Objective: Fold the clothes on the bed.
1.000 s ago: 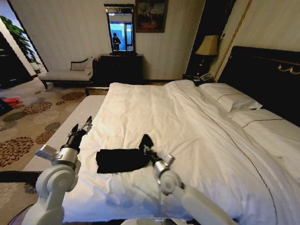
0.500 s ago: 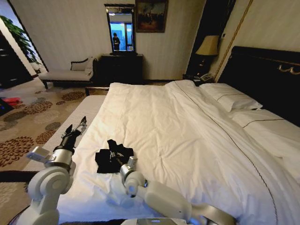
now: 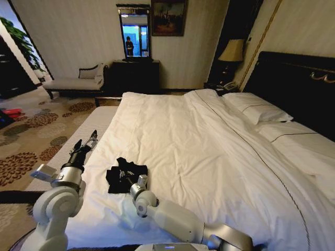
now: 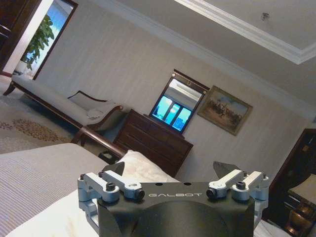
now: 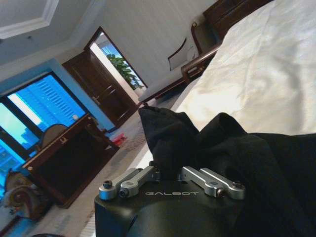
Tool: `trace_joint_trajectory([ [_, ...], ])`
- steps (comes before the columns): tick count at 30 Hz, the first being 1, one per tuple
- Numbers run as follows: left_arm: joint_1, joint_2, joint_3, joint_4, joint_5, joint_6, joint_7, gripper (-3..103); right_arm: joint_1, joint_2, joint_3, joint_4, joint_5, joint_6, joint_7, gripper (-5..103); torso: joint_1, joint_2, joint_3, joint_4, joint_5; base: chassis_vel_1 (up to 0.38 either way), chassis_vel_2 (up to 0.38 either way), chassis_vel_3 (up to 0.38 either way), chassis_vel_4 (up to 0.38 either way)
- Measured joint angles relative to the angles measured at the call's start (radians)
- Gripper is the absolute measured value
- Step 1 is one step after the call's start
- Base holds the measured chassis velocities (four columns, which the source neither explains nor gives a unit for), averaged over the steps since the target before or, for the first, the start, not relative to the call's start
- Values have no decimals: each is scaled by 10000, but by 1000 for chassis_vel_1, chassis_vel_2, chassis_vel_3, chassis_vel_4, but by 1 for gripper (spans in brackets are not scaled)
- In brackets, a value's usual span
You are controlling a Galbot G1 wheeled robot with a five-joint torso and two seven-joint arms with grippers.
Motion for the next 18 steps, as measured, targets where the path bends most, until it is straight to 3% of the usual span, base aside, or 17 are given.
trace_joint_trajectory([
  [2, -5, 0, -11, 18, 7, 2, 0, 100, -69, 133, 10, 18, -133, 62, 35, 8, 0, 0, -1, 1, 1, 0, 0, 0, 0],
  [7, 51, 1, -89, 21, -2, 6, -4, 100, -42, 99, 431, 300, -246, 251, -204, 30, 0, 0, 0, -1, 0, 0, 0, 0, 0],
  [9, 52, 1, -110, 21, -16, 6, -5, 100, -20, 52, 492, 508, -241, 283, -208, 30, 0, 0, 0, -2, 0, 0, 0, 0, 0],
  [10, 42, 2, -151, 50, -41, 6, -5, 100, 8, -30, 576, 986, -199, 376, -201, 41, 0, 0, 0, -2, 2, 0, 0, 0, 0],
  [12, 29, 2, -169, 69, -52, 6, -5, 100, 19, -60, 594, 1175, -183, 422, -193, 41, 0, 0, -1, -3, 2, 0, 0, 0, 0],
  [16, 4, 2, -246, 101, -119, 6, -9, 100, -83, -285, 666, 1673, -108, 559, -218, 63, 0, 2, -1, 0, 1, 0, 0, 0, 0],
  [18, 12, 16, -269, 101, -141, 6, -10, 100, -153, -343, 714, 1738, -46, 571, -219, 68, 0, 1, 0, 0, 1, 0, 0, 0, 0],
])
